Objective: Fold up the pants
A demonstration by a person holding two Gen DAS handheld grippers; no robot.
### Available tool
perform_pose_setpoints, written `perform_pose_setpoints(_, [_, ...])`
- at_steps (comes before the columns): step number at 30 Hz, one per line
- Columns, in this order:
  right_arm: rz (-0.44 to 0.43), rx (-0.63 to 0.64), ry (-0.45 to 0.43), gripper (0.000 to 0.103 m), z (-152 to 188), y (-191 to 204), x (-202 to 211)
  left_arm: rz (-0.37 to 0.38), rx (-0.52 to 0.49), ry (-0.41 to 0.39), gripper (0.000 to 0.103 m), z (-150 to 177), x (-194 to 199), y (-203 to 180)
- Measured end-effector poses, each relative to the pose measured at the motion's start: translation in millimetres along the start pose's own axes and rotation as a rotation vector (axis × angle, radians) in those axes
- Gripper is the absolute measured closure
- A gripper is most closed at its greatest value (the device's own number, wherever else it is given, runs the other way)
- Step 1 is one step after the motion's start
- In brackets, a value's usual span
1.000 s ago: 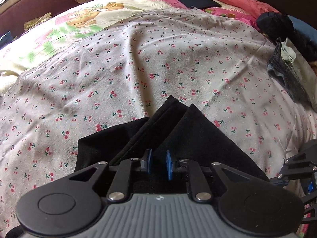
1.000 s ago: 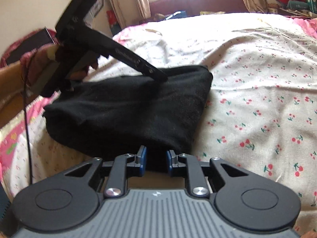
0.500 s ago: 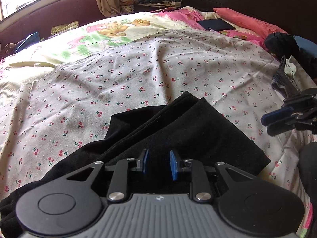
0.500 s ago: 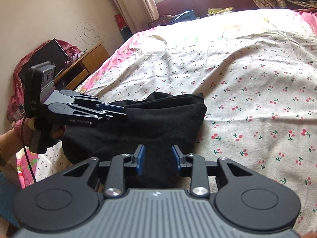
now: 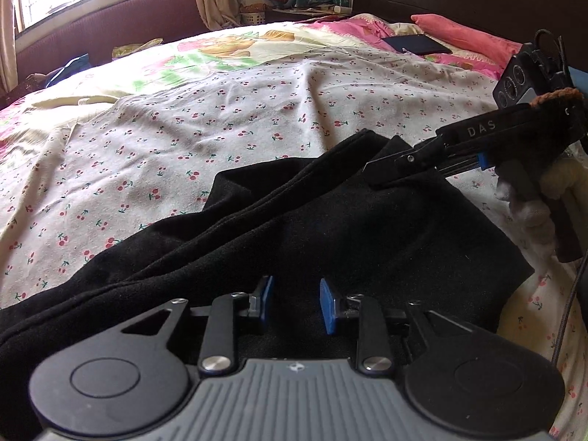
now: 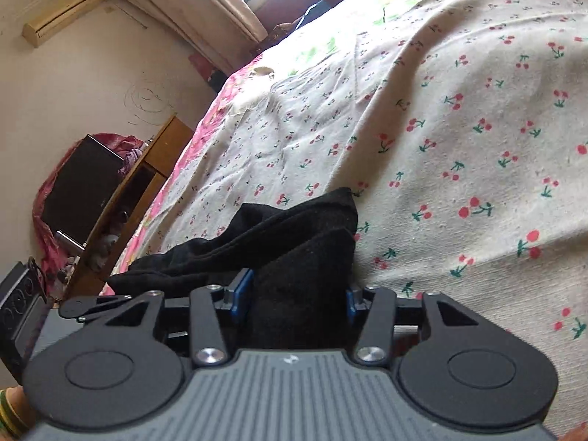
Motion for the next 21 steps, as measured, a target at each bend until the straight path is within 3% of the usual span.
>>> perform_pose_setpoints(1, [-0.025, -0.013, -0.022, 0.076, -0.3, 2.9, 7.5, -0.003, -0.001, -0.003, 0.061, 1.9, 3.2, 1.2])
perform_pose_setpoints(3, [-0.072, -0.039, -0.063, 0.084, -6.4, 3.9, 18.3, -0.008, 0.009, -0.010, 0.061, 4.5, 5.4, 4.2])
perform_pose_setpoints(6, [0.035, 0.005, -0.038, 0.075, -13.0, -0.1, -8.8, -0.020, 0.042, -0.019, 0.061, 6.8, 4.1, 6.2])
perform_pose_setpoints(7, [0.043, -0.016, -0.005, 0.067, -11.3, -4.9, -23.7, -0.033, 0.041, -0.025, 0.061, 7.6, 6.1, 4.9])
perform_pose_setpoints(8, [0.027, -0.037, 0.011, 0.065, -9.1, -7.9, -32.7, -0.047, 0.035, -0.028, 0.061, 8.9, 8.3, 4.2])
perform_pose_setpoints(9, [0.014, -0.046, -0.007, 0.066, -5.6, -7.7, -36.6, -0.083, 0.018, -0.031, 0.060, 11.8, 11.8, 4.0])
perform_pose_setpoints(11, [0.016, -0.055, -0.031, 0.079, -2.5, -3.8, -33.5, -0.153, -0.002, -0.029, 0.059, 19.5, 17.1, 8.4])
perform_pose_setpoints(13, [-0.013, -0.105, -0.058, 0.090, -2.7, -7.9, -22.0, -0.221, 0.003, -0.033, 0.053, 31.5, 22.2, 20.8])
perform_pose_setpoints(15, [-0.025, -0.190, -0.077, 0.094, -4.6, -21.0, -11.8, -0.262, 0.032, -0.057, 0.046, 44.9, 30.0, 36.8])
perform_pose_setpoints(17, [-0.020, -0.262, -0.071, 0.094, -1.7, -34.4, -11.5, -0.294, 0.098, -0.065, 0.046, 53.1, 39.0, 50.2])
perform_pose_setpoints(21, [0.039, -0.161, -0.075, 0.090, -1.9, -17.1, -11.2, -0.371, 0.106, -0.072, 0.045, 63.5, 54.6, 54.6])
Point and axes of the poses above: each gripper's, at about its wrist camera, not at the fingertips, and x roughly against the way its jaws point, y to its left, z to its underside, the point moved 2 cm from there along -x, roughly the way its jaws point, and after that the axes turned 1 degree about x, right-handed, at the moved point
